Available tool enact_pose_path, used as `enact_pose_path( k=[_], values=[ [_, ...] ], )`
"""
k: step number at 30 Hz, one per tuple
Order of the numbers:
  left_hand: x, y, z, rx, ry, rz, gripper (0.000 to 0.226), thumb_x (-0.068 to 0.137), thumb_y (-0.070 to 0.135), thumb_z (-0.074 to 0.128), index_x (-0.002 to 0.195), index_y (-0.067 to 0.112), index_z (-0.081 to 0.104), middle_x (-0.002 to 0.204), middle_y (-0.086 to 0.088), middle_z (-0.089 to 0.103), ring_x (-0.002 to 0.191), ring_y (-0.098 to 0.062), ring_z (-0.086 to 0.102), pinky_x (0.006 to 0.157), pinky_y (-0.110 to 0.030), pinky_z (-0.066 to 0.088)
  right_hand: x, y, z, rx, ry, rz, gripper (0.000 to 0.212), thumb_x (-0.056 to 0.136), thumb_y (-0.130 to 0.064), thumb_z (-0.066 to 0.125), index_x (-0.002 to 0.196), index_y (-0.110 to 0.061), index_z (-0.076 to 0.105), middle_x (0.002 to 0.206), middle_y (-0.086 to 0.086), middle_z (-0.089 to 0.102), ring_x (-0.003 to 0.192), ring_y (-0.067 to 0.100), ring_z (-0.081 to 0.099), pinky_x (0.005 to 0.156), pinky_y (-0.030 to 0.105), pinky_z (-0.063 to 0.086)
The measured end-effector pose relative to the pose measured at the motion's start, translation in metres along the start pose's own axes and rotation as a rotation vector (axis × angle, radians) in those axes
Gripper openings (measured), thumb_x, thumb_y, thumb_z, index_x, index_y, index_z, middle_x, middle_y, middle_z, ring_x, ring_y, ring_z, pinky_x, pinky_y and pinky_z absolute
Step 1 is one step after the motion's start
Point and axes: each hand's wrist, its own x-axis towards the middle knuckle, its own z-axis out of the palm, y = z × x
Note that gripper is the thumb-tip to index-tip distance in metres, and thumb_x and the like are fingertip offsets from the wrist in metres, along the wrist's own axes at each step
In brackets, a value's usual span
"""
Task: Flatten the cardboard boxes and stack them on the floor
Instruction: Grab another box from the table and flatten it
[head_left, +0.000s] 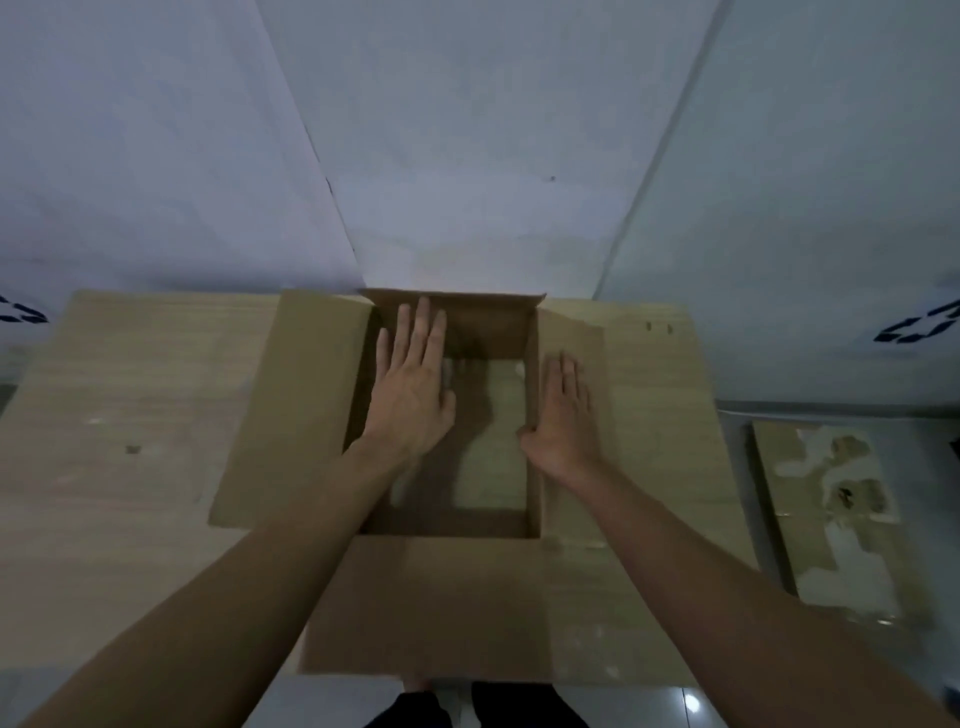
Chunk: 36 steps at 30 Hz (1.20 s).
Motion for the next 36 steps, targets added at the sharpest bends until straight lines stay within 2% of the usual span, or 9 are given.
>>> enact_pose_path(
  k=[6,10,14,18,20,23,27,31,36],
  values=[
    [0.078,0.007,0.0,0.02,-0.245,-0.092,0.087,0.093,0.033,0.049,0.156,0.019,-0.008,0.163,-0.011,-0.015,0.15,-0.032,-0.014,0.119,-0.059,-0.002,0.009,0.015,0.011,0.085,-0.071,-0.071,0.104,0.089,-0.018,0.062,0.157,-0.018,-0.017,0.166,-0.001,-0.018,0.153,0.017,-0.014,0.126,0.039,0.004],
    [0.093,0.01,0.017,-0.052,-0.378,-0.178,0.071,0.097,0.038,0.036,0.157,0.02,0.001,0.165,-0.004,-0.007,0.151,-0.029,-0.009,0.117,-0.062,0.002,0.013,0.022,0.014,0.124,-0.076,-0.11,0.101,0.09,-0.019,0.058,0.158,-0.021,-0.017,0.166,-0.005,-0.018,0.152,0.012,-0.016,0.126,0.04,0.003],
    [0.105,0.009,0.018,-0.074,-0.355,-0.204,0.061,0.099,0.048,0.027,0.154,0.021,0.018,0.163,-0.008,0.011,0.15,-0.031,0.004,0.118,-0.059,0.01,0.013,0.028,0.018,0.204,-0.039,-0.127,0.073,0.104,-0.042,0.037,0.159,-0.026,-0.008,0.167,-0.009,-0.012,0.152,0.008,-0.013,0.125,0.039,-0.002],
    [0.106,0.025,0.015,-0.105,-0.469,-0.302,0.081,0.094,0.069,0.017,0.157,0.019,0.004,0.165,-0.009,-0.008,0.151,-0.03,-0.012,0.119,-0.056,0.0,0.011,0.049,0.014,0.37,-0.007,-0.073,0.053,0.108,-0.043,0.017,0.16,-0.032,0.009,0.167,-0.013,0.0,0.152,0.002,-0.007,0.125,0.041,0.001],
    [0.088,0.05,0.021,-0.139,-0.441,-0.321,0.089,0.091,0.074,0.021,0.158,0.017,0.001,0.164,-0.009,-0.015,0.15,-0.028,-0.017,0.119,-0.054,-0.003,0.005,0.064,0.013,0.404,0.012,-0.01,0.054,0.108,-0.045,0.021,0.159,-0.032,0.013,0.168,-0.01,0.004,0.153,0.006,-0.002,0.126,0.042,0.005],
    [0.052,0.09,0.038,-0.242,-0.435,-0.304,0.091,0.09,0.072,0.034,0.158,0.016,0.007,0.165,-0.01,-0.004,0.152,-0.028,-0.007,0.119,-0.053,0.001,-0.005,0.085,0.019,0.515,-0.046,0.229,0.066,0.101,-0.06,0.032,0.159,-0.032,0.016,0.167,-0.004,0.014,0.153,0.016,0.01,0.125,0.042,0.01],
    [0.009,0.125,0.056,-0.486,-0.435,-0.341,0.066,0.096,0.055,0.042,0.147,0.014,0.028,0.146,-0.015,0.047,0.132,-0.034,0.047,0.106,-0.044,0.039,-0.014,0.095,0.027,0.607,-0.086,0.439,0.096,0.082,-0.087,0.031,0.15,-0.021,0.039,0.152,0.008,0.045,0.141,0.029,0.039,0.116,0.043,0.032],
    [-0.014,0.146,0.056,-0.634,-0.367,-0.531,0.051,0.101,0.051,0.035,0.131,0.009,0.043,0.126,-0.019,0.062,0.115,-0.039,0.059,0.09,-0.038,0.045,-0.015,0.098,0.024,0.727,-0.09,0.48,0.085,0.087,-0.074,0.05,0.153,-0.022,0.033,0.147,0.009,0.051,0.134,0.029,0.048,0.103,0.034,0.037],
    [-0.017,0.144,0.056,-0.605,-0.314,-0.538,0.052,0.102,0.048,0.034,0.124,0.005,0.053,0.126,-0.021,0.062,0.118,-0.038,0.057,0.094,-0.04,0.045,-0.014,0.102,0.02,0.92,-0.105,0.574,0.118,0.066,-0.072,0.075,0.156,-0.016,0.023,0.153,0.009,0.043,0.136,0.028,0.046,0.108,0.037,0.041]
  ],
)
